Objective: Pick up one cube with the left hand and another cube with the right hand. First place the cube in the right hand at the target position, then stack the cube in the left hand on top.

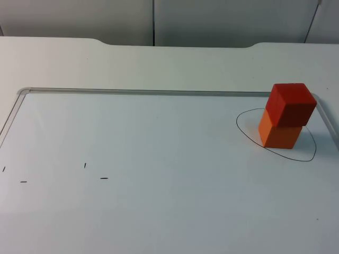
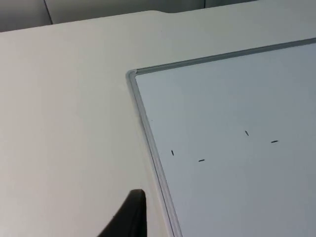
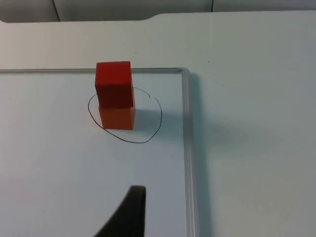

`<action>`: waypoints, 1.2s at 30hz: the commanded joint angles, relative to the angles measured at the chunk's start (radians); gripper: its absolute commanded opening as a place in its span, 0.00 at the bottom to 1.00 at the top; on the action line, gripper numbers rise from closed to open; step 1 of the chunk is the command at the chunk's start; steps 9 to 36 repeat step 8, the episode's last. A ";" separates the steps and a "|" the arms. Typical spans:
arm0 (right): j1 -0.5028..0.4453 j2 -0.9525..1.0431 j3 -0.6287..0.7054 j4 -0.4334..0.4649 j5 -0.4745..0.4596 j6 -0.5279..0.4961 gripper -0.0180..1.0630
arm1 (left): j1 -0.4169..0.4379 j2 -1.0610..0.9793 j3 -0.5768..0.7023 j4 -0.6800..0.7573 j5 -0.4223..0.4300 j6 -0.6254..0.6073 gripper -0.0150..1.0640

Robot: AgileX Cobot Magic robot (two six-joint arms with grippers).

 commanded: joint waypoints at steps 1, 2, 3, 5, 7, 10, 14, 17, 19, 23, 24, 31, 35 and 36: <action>-0.006 -0.004 0.007 -0.001 -0.008 0.002 0.99 | 0.042 -0.005 0.002 -0.005 -0.014 0.000 0.99; -0.006 -0.004 0.007 -0.001 -0.008 0.002 0.99 | 0.069 -0.005 0.002 -0.005 -0.014 0.000 0.99; -0.006 -0.004 0.007 -0.001 -0.008 0.002 0.99 | 0.097 -0.005 0.002 -0.005 -0.014 0.000 0.99; -0.006 -0.004 0.007 -0.001 -0.008 0.002 0.99 | 0.122 -0.005 0.002 -0.005 -0.014 0.000 0.99; -0.006 -0.004 0.007 -0.001 -0.008 0.002 0.99 | 0.159 -0.005 0.002 -0.005 -0.014 0.000 0.99; -0.006 -0.004 0.007 -0.001 -0.008 0.002 0.99 | 0.180 -0.005 0.002 -0.005 -0.014 0.000 0.99; -0.006 -0.004 0.007 -0.001 -0.008 0.002 0.99 | 0.180 -0.005 0.002 -0.005 -0.014 0.000 0.99; -0.006 -0.004 0.007 -0.001 -0.008 0.002 0.99 | 0.180 -0.005 0.002 -0.005 -0.014 0.000 0.99; -0.006 -0.004 0.007 -0.001 -0.008 0.002 0.99 | 0.180 -0.005 0.002 -0.005 -0.014 0.000 0.99; -0.006 -0.004 0.007 -0.001 -0.008 0.002 0.99 | 0.180 -0.005 0.002 -0.005 -0.014 0.000 0.99; -0.006 -0.004 0.007 -0.001 -0.008 0.002 0.99 | 0.180 -0.005 0.002 -0.005 -0.014 0.000 0.99; -0.006 -0.004 0.007 -0.001 -0.008 0.002 0.99 | 0.180 -0.005 0.002 -0.005 -0.014 0.000 0.99; -0.006 -0.004 0.007 -0.001 -0.008 0.002 0.99 | 0.180 -0.005 0.002 -0.005 -0.014 0.000 0.99; -0.006 -0.004 0.007 -0.001 -0.008 0.002 0.99 | 0.180 -0.005 0.002 -0.005 -0.014 0.000 0.99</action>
